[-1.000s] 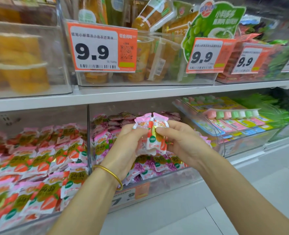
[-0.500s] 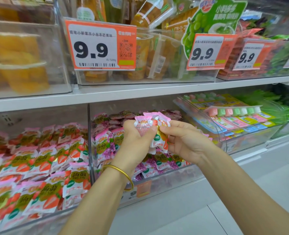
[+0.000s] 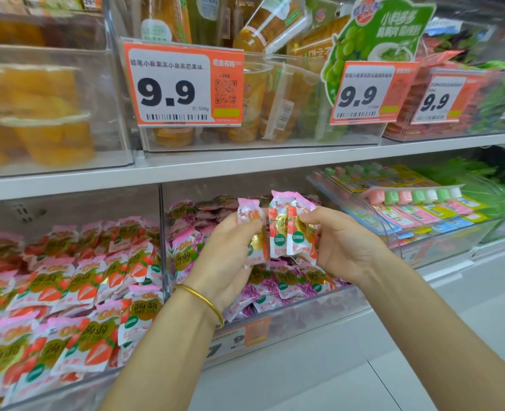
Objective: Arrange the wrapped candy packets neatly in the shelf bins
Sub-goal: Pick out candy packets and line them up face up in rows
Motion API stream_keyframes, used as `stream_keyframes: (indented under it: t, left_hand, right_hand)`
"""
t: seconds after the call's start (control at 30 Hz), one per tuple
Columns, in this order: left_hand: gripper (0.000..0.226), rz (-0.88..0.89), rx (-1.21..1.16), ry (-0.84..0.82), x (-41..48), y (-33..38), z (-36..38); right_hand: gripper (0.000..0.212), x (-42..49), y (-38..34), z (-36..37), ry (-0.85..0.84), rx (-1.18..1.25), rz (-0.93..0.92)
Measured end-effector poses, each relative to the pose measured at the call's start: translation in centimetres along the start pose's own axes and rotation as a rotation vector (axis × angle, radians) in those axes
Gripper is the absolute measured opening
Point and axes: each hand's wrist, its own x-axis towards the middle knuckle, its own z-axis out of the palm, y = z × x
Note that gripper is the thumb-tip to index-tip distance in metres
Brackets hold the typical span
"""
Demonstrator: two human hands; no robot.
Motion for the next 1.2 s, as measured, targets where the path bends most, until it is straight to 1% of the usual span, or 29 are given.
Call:
stream_keyframes:
  t: [0.03, 0.1, 0.13, 0.23, 0.27, 0.37, 0.47, 0.53, 0.63, 0.7, 0.77, 0.93, 1.0, 1.03, 1.07, 1.17, 1.2]
  left_hand:
    - [0.025, 0.010, -0.030, -0.027, -0.1, 0.0, 0.0]
    - [0.024, 0.031, -0.072, -0.024, -0.2, 0.0, -0.1]
    - [0.022, 0.032, -0.081, -0.010, -0.2, 0.1, -0.3]
    - [0.023, -0.001, -0.097, -0.006, -0.5, 0.4, -0.8]
    - [0.025, 0.004, -0.085, -0.021, -0.8, 0.5, -0.8]
    - [0.033, 0.118, 0.054, -0.047, -2.0, 0.6, -1.0]
    - [0.044, 0.199, 0.166, 0.070, -3.5, 0.9, -1.7]
    - [0.042, 0.238, 0.190, 0.132, -4.8, 1.2, -2.7]
    - [0.041, 0.280, 0.162, 0.236, -7.2, 2.3, -5.0]
    - [0.041, 0.299, 0.150, 0.307, -9.1, 3.3, -7.1]
    - [0.040, 0.307, 0.169, 0.386, -11.0, 4.5, -10.1]
    - [0.042, 0.328, 0.381, 0.701, -15.7, 6.9, -19.4]
    - [0.036, 0.288, 0.543, 0.819, -16.7, 7.3, -22.9]
    - [0.032, 0.246, 0.623, 0.869, -17.0, 7.3, -24.5]
    - [0.033, 0.195, 0.691, 0.904, -17.0, 7.3, -25.8]
    - [0.066, -0.016, 0.918, 0.933, -16.5, 7.0, -27.5]
    - [0.069, -0.066, 1.005, 0.930, -16.1, 7.0, -27.4]
  right_hand:
    - [0.050, 0.0, 0.0, 0.1, -0.007, -0.003, -0.001]
    - [0.029, 0.0, 0.0, 0.3, -0.023, -0.017, -0.025]
    - [0.025, -0.1, 0.0, 0.4, -0.026, -0.019, -0.039]
    - [0.033, -0.5, -0.2, 0.8, -0.048, -0.034, -0.080]
    - [0.031, -0.6, -0.2, 1.0, -0.054, -0.066, -0.100]
    - [0.010, -0.9, 0.1, 2.1, -0.067, -0.174, -0.155]
    - [0.006, -1.1, 0.6, 3.9, -0.110, -0.233, -0.188]
    - [0.009, -1.6, 1.1, 5.6, -0.155, -0.258, -0.199]
    - [0.023, -2.3, 2.0, 8.9, -0.225, -0.343, -0.237]
    - [0.021, -2.5, 2.6, 11.1, -0.248, -0.394, -0.275]
    - [0.012, -2.3, 3.0, 12.6, -0.242, -0.399, -0.295]
    - [0.016, -0.7, 3.7, 13.2, -0.160, -0.424, -0.289]
    - [0.017, -0.2, 4.1, 13.0, -0.133, -0.442, -0.278]
    - [0.018, 0.0, 4.3, 13.0, -0.122, -0.445, -0.274]
    - [0.018, 0.1, 4.4, 13.0, -0.115, -0.447, -0.270]
    - [0.019, 0.2, 4.6, 13.1, -0.107, -0.457, -0.264]
    - [0.019, 0.2, 4.6, 13.0, -0.104, -0.460, -0.263]
